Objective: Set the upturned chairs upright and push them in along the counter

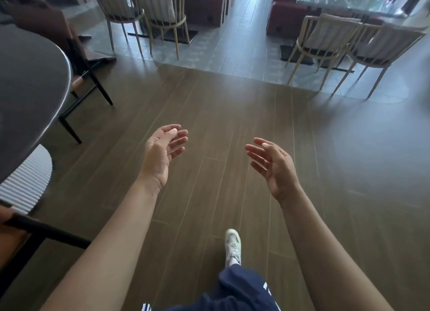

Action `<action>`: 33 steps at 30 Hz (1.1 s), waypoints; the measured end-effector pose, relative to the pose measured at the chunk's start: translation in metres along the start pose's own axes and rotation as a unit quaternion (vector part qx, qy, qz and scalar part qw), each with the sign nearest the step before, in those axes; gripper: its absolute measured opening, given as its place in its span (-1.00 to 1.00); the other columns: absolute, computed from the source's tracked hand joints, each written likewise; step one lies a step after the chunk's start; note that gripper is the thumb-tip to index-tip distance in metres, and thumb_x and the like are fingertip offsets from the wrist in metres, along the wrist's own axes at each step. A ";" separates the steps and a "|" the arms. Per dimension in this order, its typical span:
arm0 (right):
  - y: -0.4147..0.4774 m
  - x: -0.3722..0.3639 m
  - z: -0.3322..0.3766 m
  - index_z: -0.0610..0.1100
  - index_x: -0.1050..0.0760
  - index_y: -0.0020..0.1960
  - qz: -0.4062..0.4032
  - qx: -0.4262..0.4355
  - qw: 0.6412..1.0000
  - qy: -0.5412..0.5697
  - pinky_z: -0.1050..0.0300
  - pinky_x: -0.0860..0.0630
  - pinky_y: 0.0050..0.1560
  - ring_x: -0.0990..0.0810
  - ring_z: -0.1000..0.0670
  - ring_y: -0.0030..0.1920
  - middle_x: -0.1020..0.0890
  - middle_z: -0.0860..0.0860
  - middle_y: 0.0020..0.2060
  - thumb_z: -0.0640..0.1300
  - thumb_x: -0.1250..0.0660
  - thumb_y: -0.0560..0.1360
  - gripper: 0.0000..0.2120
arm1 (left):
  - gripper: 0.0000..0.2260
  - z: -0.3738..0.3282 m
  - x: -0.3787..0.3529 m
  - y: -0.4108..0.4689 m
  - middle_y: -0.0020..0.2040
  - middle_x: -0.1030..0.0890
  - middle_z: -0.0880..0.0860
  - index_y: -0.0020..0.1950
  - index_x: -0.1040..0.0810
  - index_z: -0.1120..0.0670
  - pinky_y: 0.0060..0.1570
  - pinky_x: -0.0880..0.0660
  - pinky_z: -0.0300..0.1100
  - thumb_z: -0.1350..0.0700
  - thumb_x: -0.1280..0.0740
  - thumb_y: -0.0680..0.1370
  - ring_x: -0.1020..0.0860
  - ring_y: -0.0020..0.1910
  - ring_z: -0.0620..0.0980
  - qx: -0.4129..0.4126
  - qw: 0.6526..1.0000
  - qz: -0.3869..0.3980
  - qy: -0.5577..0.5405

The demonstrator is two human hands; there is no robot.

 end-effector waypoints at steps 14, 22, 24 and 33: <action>0.244 0.001 0.080 -0.10 -0.61 0.11 0.082 -0.023 0.995 -0.043 0.09 -0.49 0.06 -0.65 -0.04 0.06 -0.71 -0.11 0.02 -0.15 -0.17 0.62 -0.76 | -0.85 -0.002 -0.113 0.200 -0.01 -0.66 0.13 0.02 -0.54 0.08 -0.02 -0.48 -0.12 0.24 -0.19 0.60 -0.62 -0.04 0.05 -0.015 0.992 -0.097 -0.075; 0.358 -0.034 0.086 -0.09 -0.62 0.07 0.093 -0.045 0.993 -0.049 0.10 -0.49 0.05 -0.65 -0.02 0.03 -0.72 -0.09 -0.01 -0.16 -0.18 0.61 -0.77 | -0.83 -0.006 -0.109 0.308 -0.02 -0.66 0.13 0.03 -0.54 0.09 0.00 -0.49 -0.10 0.25 -0.17 0.60 -0.62 -0.04 0.06 -0.021 0.987 -0.140 -0.071; 0.391 -0.052 0.087 -0.09 -0.62 0.06 0.100 -0.042 0.993 -0.042 0.11 -0.49 0.03 -0.65 -0.01 0.01 -0.72 -0.08 -0.03 -0.16 -0.18 0.62 -0.77 | -0.84 -0.009 -0.108 0.343 -0.02 -0.66 0.12 0.02 -0.54 0.09 -0.01 -0.49 -0.11 0.25 -0.18 0.59 -0.63 -0.04 0.06 -0.023 0.985 -0.149 -0.081; 0.541 -0.149 0.099 -0.09 -0.63 0.04 0.137 -0.047 0.988 -0.057 0.12 -0.49 0.02 -0.64 -0.02 0.01 -0.73 -0.06 -0.06 -0.18 -0.20 0.61 -0.78 | -0.84 -0.035 -0.095 0.508 -0.01 -0.67 0.12 0.02 -0.55 0.09 0.01 -0.48 -0.11 0.25 -0.19 0.58 -0.63 -0.04 0.04 -0.027 0.986 -0.149 -0.063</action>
Point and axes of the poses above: each hand's wrist, its own y-axis towards the middle knuckle, its own x-axis out of the back of the hand, z = x × y, the point moved 1 cm from there along y, towards the middle knuckle
